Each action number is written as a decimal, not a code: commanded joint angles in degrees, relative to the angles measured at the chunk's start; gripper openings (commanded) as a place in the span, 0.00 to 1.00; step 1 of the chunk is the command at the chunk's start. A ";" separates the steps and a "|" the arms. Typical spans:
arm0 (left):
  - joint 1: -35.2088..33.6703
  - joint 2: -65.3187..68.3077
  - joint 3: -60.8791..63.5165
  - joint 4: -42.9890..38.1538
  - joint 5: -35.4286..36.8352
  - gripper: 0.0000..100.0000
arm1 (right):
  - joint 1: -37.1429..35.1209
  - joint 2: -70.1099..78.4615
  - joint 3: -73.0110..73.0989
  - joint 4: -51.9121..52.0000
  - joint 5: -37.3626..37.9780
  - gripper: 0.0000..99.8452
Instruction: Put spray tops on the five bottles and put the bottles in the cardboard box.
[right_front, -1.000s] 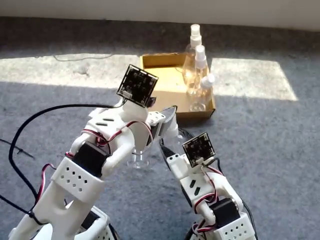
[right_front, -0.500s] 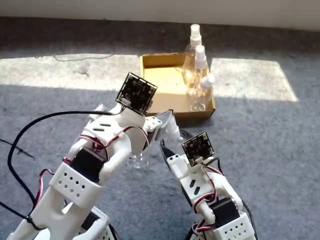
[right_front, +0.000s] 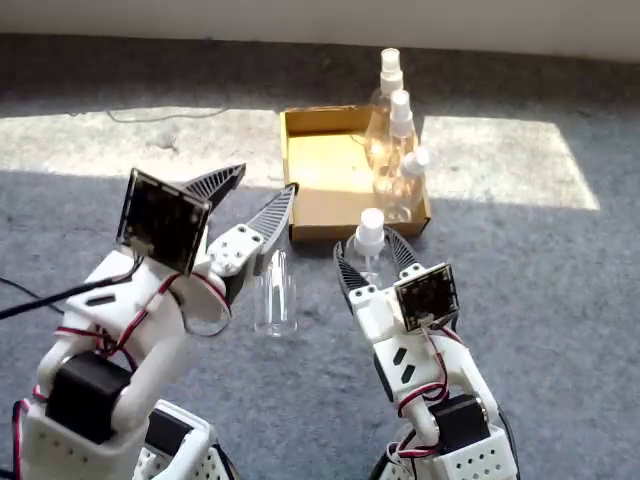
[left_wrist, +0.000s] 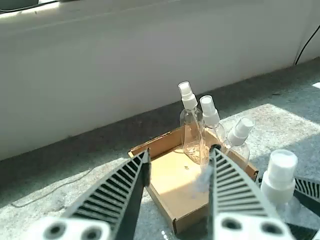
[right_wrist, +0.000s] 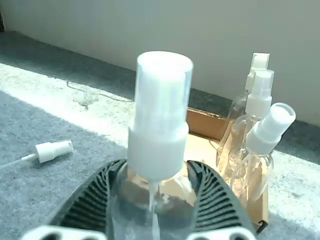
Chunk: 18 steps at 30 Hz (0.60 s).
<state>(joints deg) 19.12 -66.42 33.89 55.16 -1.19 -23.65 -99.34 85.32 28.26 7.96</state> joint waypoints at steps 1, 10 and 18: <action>-0.57 -2.24 3.82 3.87 -0.70 0.22 | 1.27 11.65 -12.26 -4.62 -0.44 0.00; 3.82 -2.24 19.74 3.08 -4.66 0.29 | 1.01 48.84 -43.21 -5.93 -9.67 0.00; 7.16 -2.15 26.59 -11.87 -4.57 0.29 | -0.66 49.10 -45.05 1.10 -13.98 0.00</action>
<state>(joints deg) 25.45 -68.18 59.74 50.68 -5.41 -23.82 -48.62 42.77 27.47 -5.23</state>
